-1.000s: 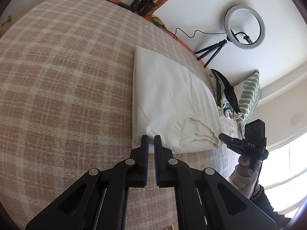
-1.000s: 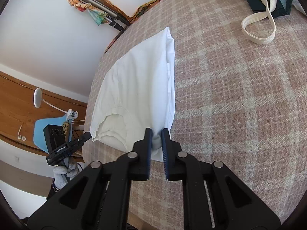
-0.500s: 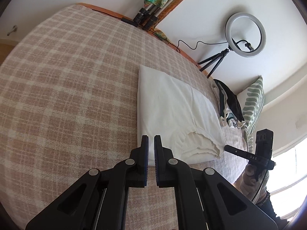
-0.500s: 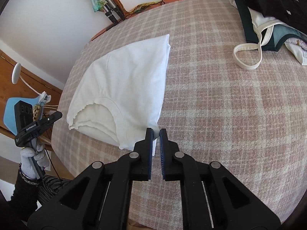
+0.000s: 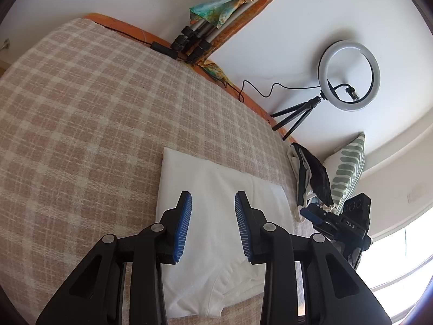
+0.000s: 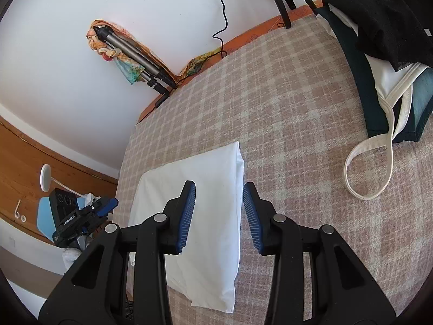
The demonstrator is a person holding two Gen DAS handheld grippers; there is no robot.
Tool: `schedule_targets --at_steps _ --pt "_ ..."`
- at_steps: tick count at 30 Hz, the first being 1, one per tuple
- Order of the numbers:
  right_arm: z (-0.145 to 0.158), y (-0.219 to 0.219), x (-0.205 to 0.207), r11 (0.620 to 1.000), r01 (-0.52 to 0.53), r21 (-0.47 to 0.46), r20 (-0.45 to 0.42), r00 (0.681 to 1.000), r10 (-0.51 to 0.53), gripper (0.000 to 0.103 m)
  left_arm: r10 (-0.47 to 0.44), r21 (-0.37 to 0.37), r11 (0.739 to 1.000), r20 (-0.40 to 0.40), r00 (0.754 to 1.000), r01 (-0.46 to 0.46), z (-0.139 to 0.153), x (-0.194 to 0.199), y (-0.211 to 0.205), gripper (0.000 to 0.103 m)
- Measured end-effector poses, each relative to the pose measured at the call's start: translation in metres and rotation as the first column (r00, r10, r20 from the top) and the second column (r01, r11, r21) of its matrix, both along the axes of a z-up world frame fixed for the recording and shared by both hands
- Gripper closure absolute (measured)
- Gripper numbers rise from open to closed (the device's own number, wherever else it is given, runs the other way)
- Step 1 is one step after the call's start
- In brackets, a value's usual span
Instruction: Fold small clothes
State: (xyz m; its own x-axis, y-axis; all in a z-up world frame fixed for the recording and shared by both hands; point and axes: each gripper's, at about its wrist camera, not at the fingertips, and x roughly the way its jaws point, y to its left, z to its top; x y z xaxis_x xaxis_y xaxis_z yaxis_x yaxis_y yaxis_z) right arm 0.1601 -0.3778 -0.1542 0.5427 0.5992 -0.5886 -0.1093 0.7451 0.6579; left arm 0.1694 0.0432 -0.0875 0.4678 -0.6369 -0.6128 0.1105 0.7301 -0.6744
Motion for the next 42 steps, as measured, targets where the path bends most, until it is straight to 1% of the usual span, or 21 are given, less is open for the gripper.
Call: schedule_targets --at_steps 7,10,13,17,18,20,21,22,24,26,28,29,30,32,34,36,37,38,39,40,42 --pt "-0.037 -0.002 0.049 0.993 0.031 0.118 -0.09 0.996 -0.02 0.064 -0.013 -0.01 1.0 -0.033 0.999 0.013 -0.017 0.021 -0.018 0.072" --pt "-0.044 0.006 0.062 0.991 0.004 0.135 -0.095 0.995 0.009 0.063 -0.034 0.003 0.999 -0.033 0.999 0.034 -0.02 0.024 -0.026 0.072" --pt "-0.048 0.011 0.068 0.987 -0.011 0.163 -0.078 0.997 0.025 0.054 -0.025 -0.012 1.0 -0.037 0.999 0.024 -0.022 0.026 -0.027 0.072" --pt "-0.046 0.021 0.07 0.981 -0.062 0.184 -0.059 0.996 0.074 0.054 -0.032 0.017 0.999 -0.033 0.999 0.032 -0.024 0.028 -0.032 0.072" --pt "-0.045 0.025 0.068 0.982 -0.077 0.17 -0.055 0.995 0.088 0.056 -0.035 0.028 0.999 -0.031 0.999 0.036 -0.025 0.028 -0.034 0.072" --pt "-0.039 0.032 0.064 0.986 -0.105 0.129 -0.045 0.993 0.111 0.077 -0.042 0.048 0.998 -0.027 0.999 0.043 -0.026 0.028 -0.037 0.072" --pt "-0.036 0.035 0.062 0.989 -0.107 0.102 -0.042 0.993 0.112 0.082 -0.042 0.06 0.997 -0.024 0.999 0.043 -0.027 0.028 -0.038 0.072" --pt "-0.033 0.036 0.06 0.99 -0.11 0.084 -0.034 0.993 0.113 0.092 -0.04 0.076 0.996 -0.018 0.999 0.041 -0.028 0.027 -0.039 0.072" --pt "-0.025 0.037 0.057 0.994 -0.105 0.042 -0.013 0.994 0.106 0.096 -0.041 0.116 0.992 -0.007 0.999 0.041 -0.029 0.025 -0.042 0.072" --pt "-0.02 0.039 0.056 0.994 -0.079 -0.075 0.001 0.997 0.079 0.098 -0.046 0.136 0.99 -0.012 0.999 0.047 -0.034 0.024 -0.043 0.072" --pt "-0.025 0.041 0.059 0.98 -0.033 -0.198 -0.012 0.999 0.031 0.1 -0.049 0.16 0.986 -0.013 0.999 0.05 -0.036 0.024 -0.045 0.072" --pt "-0.027 0.04 0.061 0.974 0.0 -0.226 -0.02 1.0 -0.004 0.1 -0.045 0.17 0.984 -0.006 0.999 0.046 -0.035 0.023 -0.044 0.072" --pt "-0.027 0.034 0.06 0.975 0.025 -0.221 -0.015 0.999 -0.028 0.1 -0.044 0.173 0.984 0.002 0.999 0.043 -0.032 0.023 -0.044 0.072" --pt "-0.022 0.022 0.059 0.981 0.063 -0.184 -0.026 0.997 -0.069 0.1 -0.041 0.194 0.98 0.034 0.999 0.034 -0.024 0.021 -0.043 0.072" --pt "-0.01 0.017 0.054 0.986 0.057 -0.159 -0.005 0.998 -0.059 0.1 -0.023 0.216 0.976 0.064 0.998 0.009 -0.016 0.019 -0.04 0.072" --pt "0.002 0.019 0.047 0.984 0.035 -0.175 0.023 0.999 -0.031 0.099 -0.002 0.194 0.981 0.068 0.998 -0.011 -0.012 0.017 -0.032 0.072" --pt "0.007 0.02 0.044 0.983 0.023 -0.182 0.03 0.999 -0.018 0.094 0.009 0.185 0.983 0.068 0.998 -0.021 -0.01 0.016 -0.028 0.072" --pt "0.009 0.02 0.041 0.984 0.02 -0.176 0.028 0.999 -0.015 0.083 0.013 0.182 0.983 0.069 0.998 -0.025 -0.008 0.014 -0.025 0.072" --pt "0.009 0.019 0.038 0.988 0.018 -0.156 0.02 1.0 -0.015 0.077 0.011 0.182 0.983 0.069 0.998 -0.024 -0.007 0.012 -0.021 0.072" --pt "0.009 0.018 0.034 0.992 0.011 -0.129 0.013 1.0 -0.009 0.067 0.01 0.178 0.984 0.063 0.998 -0.021 -0.006 0.009 -0.018 0.072" --pt "0.009 0.021 0.027 0.995 -0.009 -0.104 -0.001 1.0 0.009 0.064 0.004 0.162 0.987 0.04 0.999 -0.011 -0.008 0.003 -0.01 0.069"
